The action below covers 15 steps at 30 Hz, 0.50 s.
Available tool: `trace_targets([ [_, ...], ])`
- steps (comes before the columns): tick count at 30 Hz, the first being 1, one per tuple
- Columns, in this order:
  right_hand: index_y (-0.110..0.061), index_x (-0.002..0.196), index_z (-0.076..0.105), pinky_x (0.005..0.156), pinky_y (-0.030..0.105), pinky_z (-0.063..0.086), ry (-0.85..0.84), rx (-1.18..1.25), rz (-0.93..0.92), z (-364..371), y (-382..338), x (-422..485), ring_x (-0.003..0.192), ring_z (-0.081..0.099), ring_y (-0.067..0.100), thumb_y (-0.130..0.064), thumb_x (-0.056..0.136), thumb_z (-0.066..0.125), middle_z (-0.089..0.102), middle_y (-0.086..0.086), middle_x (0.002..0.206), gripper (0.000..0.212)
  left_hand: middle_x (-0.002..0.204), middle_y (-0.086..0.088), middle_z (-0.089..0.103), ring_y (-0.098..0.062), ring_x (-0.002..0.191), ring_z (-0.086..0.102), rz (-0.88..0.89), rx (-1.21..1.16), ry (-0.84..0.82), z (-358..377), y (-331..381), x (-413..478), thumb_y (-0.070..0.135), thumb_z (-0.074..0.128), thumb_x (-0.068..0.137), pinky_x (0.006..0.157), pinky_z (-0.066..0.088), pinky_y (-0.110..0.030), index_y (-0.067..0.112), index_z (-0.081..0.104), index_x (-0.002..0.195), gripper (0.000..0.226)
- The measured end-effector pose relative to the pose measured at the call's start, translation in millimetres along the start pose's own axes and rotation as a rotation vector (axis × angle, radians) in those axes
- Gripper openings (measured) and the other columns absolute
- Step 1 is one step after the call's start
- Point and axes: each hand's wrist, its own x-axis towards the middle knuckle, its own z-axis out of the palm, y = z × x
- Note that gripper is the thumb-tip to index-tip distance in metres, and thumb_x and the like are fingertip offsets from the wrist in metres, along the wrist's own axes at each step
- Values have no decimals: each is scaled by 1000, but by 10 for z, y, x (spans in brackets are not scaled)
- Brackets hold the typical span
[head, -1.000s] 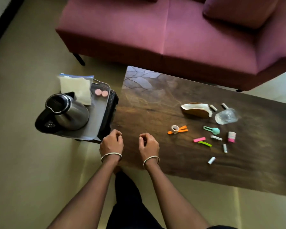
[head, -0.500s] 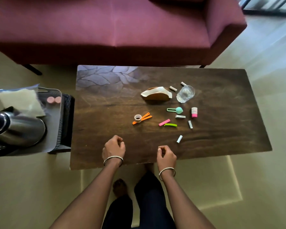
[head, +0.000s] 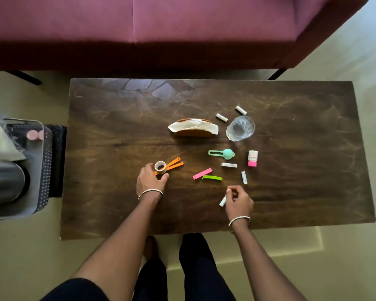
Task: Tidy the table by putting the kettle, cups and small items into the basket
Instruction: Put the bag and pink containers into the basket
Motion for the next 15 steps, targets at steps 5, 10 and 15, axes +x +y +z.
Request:
trace_targets([
  [5,-14,93,73,73,34,52,7,-70,-20,-240,16,649,76,69,29,-15,91,63,74,8,83,10,132,-14,53,-34,121,53,-136,147,1,163,277,253,42,75,79,97,45,-43,10,51,131,66],
  [10,-10,100,71,81,35,48,111,-90,-2,-349,5,1097,93,63,31,-8,89,61,70,11,99,15,125,-16,58,-35,118,54,-177,202,55,253,364,354,31,70,85,96,46,-45,9,60,125,46],
  [15,-8,121,60,96,46,48,41,-62,116,-308,-73,1438,109,60,31,-21,87,69,62,15,118,38,117,-16,63,-35,110,57,-46,278,119,314,377,267,21,59,91,90,47,-46,11,65,119,30],
])
